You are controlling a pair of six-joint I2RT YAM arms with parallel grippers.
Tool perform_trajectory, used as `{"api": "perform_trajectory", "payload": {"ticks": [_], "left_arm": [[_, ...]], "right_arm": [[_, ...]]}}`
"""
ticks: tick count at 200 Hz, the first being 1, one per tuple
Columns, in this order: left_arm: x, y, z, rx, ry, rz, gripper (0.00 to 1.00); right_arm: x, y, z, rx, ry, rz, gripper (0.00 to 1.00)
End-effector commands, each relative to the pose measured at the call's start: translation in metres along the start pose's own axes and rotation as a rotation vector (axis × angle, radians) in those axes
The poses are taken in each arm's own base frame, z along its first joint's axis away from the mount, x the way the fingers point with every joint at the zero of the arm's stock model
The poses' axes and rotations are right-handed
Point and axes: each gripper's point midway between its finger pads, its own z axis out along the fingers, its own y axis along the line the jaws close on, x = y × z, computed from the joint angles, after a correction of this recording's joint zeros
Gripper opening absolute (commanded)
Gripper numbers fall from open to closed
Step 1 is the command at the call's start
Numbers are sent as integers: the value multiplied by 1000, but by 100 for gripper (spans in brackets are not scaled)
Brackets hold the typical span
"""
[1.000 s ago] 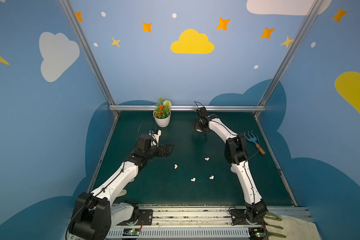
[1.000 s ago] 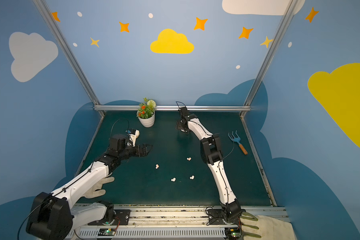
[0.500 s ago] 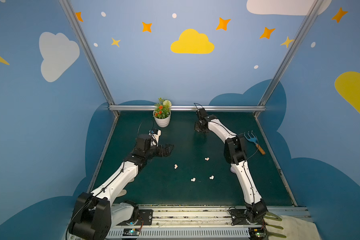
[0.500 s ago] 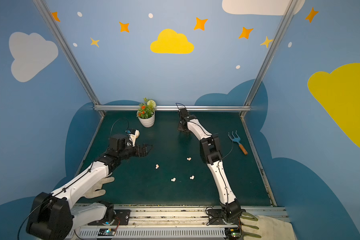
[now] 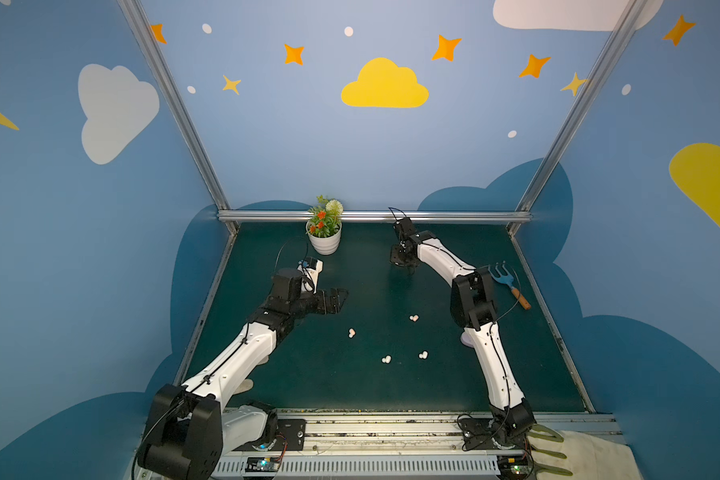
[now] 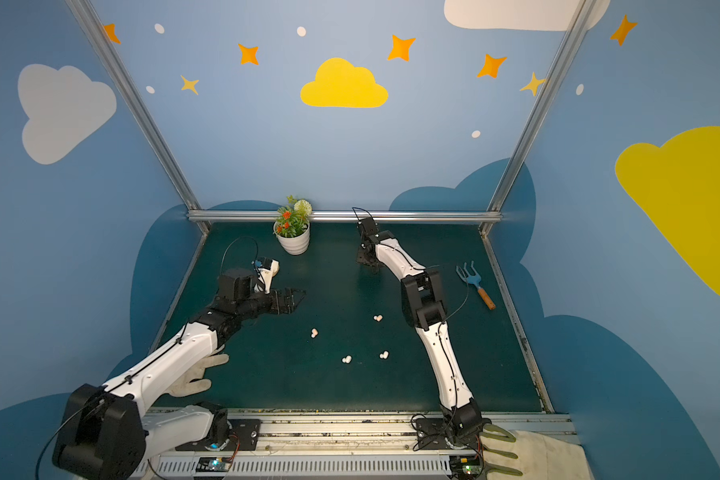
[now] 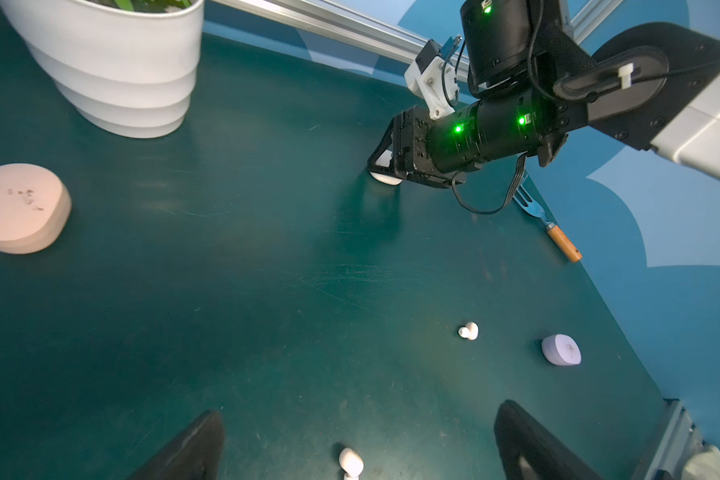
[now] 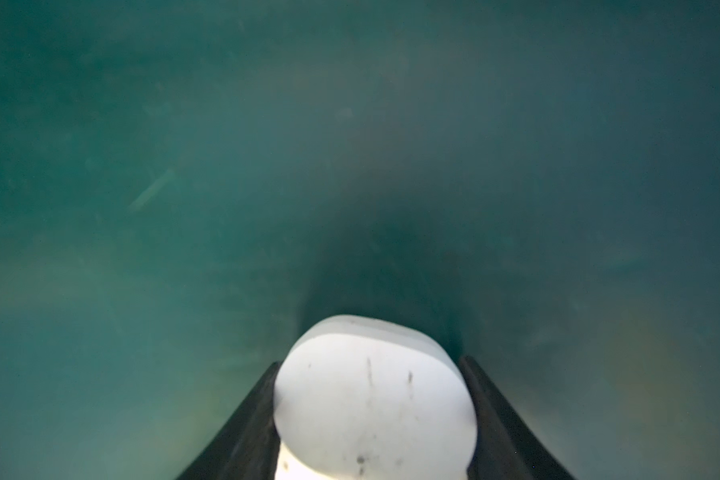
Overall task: Insert the wireless bluetooth earbuds into the charging case
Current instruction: 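Lift the white case with the right gripper while the left gripper reaches in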
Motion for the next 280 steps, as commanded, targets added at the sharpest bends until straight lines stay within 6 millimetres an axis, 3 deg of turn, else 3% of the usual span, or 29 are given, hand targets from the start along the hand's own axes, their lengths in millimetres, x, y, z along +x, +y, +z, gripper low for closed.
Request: {"api": "perform_trajectory", "payload": {"ticks": [1, 29, 52, 125, 166, 196, 237, 280], "left_arm": [[-7, -14, 2, 78, 5, 52, 100], [-4, -26, 3, 110, 33, 88, 100], [2, -43, 4, 141, 55, 179, 100], [18, -124, 9, 403, 17, 412, 100], [30, -148, 14, 490, 47, 509, 100], [35, -164, 12, 568, 43, 549, 99], [52, -181, 9, 647, 96, 632, 91], [53, -189, 7, 660, 72, 685, 84]], "right_arm": [[-13, 7, -50, -70, -40, -5, 58], [-2, 7, -88, -139, -37, -10, 58], [19, 13, -119, -237, -5, -9, 58], [111, 29, -222, -500, 73, -37, 58], [160, 41, -275, -642, 91, -54, 59], [187, 43, -291, -687, 103, -87, 58], [200, 48, -318, -767, 106, -118, 59], [212, 57, -330, -823, 149, -162, 59]]}}
